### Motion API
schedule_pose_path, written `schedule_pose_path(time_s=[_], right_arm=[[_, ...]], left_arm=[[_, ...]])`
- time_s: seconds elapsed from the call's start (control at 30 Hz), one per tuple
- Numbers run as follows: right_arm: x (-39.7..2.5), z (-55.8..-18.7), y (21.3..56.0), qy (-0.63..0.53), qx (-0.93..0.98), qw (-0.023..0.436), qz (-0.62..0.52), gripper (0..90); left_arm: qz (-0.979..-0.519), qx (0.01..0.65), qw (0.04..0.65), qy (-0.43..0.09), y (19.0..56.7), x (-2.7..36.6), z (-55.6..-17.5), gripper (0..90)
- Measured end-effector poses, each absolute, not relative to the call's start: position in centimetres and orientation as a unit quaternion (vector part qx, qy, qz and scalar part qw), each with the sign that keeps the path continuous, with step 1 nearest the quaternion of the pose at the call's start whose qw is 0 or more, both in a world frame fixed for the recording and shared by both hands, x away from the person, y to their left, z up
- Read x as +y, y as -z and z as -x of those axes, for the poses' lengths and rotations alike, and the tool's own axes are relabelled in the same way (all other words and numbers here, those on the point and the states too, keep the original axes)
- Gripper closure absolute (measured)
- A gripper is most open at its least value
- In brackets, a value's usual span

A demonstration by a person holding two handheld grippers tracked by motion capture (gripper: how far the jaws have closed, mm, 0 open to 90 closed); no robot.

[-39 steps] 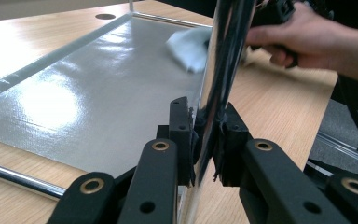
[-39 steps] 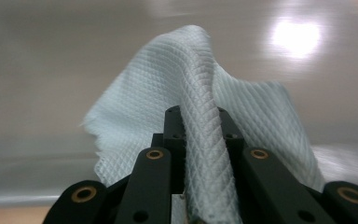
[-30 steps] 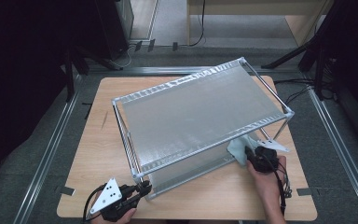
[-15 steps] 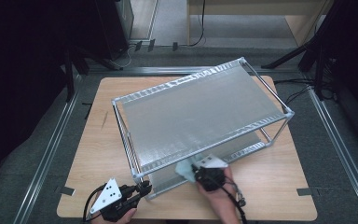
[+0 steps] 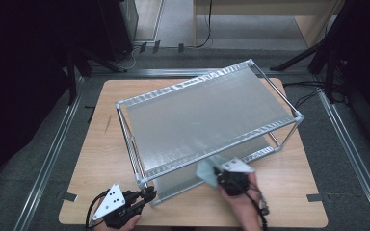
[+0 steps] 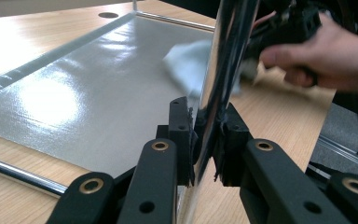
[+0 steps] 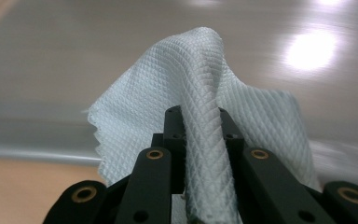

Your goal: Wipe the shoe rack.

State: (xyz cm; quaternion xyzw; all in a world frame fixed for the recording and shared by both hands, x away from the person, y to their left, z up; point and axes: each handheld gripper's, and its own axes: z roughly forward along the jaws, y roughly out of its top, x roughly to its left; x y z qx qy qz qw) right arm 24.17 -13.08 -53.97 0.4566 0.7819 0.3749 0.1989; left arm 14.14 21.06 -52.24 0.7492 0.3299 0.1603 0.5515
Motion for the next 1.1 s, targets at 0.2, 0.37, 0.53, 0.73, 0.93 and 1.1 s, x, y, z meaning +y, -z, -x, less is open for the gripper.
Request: schedule_pose_path(time_s=[0.2,0.37,0.53,0.73,0.93,1.1], right_arm=[[-22.1,-26.5,53.7,-0.328,0.7,0.278,-0.57,79.2],[-23.8,-27.0,54.7,-0.307,0.668,0.297,-0.609,78.4],[-21.1,-27.1,54.9,-0.323,0.691,0.274,-0.586,78.8],[-16.1,-26.6,55.0,-0.343,0.731,0.242,-0.538,78.7],[-9.6,-24.6,55.3,-0.376,0.767,0.197,-0.481,80.0],[-7.4,-24.0,55.3,-0.396,0.782,0.155,-0.457,80.6]], left_arm=[[-0.747,0.333,0.552,-0.161,52.2,21.1,-14.3,79.3],[-0.745,0.335,0.557,-0.152,52.3,21.0,-14.5,78.9],[-0.745,0.333,0.558,-0.151,52.3,20.6,-14.5,79.0],[-0.745,0.331,0.559,-0.152,52.4,18.6,-15.0,79.3],[-0.75,0.32,0.559,-0.149,52.4,16.0,-15.4,79.4],[-0.756,0.309,0.558,-0.15,52.4,14.2,-15.8,79.5]])
